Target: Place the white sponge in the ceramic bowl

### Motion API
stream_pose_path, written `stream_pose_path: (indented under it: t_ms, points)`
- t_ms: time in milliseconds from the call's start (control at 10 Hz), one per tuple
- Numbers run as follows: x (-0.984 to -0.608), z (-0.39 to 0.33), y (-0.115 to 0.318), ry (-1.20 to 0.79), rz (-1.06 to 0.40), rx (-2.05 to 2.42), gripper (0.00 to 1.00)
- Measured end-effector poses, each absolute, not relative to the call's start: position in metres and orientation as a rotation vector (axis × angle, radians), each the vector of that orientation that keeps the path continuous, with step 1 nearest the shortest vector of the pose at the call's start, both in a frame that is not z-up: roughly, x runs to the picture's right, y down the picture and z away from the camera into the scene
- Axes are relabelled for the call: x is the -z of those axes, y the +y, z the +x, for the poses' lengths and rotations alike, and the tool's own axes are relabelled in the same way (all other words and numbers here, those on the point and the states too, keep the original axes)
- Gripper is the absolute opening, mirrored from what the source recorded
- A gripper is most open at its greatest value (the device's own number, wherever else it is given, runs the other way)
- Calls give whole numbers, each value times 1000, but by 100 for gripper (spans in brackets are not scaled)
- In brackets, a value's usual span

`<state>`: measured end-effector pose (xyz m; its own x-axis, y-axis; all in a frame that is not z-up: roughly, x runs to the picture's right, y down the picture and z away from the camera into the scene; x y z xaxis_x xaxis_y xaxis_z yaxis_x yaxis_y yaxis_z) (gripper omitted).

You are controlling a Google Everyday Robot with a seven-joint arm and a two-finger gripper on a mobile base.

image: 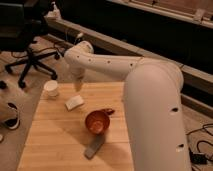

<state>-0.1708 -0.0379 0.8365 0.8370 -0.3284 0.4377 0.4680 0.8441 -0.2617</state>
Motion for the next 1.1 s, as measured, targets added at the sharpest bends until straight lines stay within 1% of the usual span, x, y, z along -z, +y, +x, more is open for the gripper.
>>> stream_pose_path:
  t_ms: [300,600,800,1100]
  points:
    - [-867,-165,-43,-356,-388,480,65]
    - [-903,-165,-32,-268,-390,446,65]
    - [-914,-163,-3,-228,-392,412,65]
    - [-905,-161,40,-222,-421,423,65]
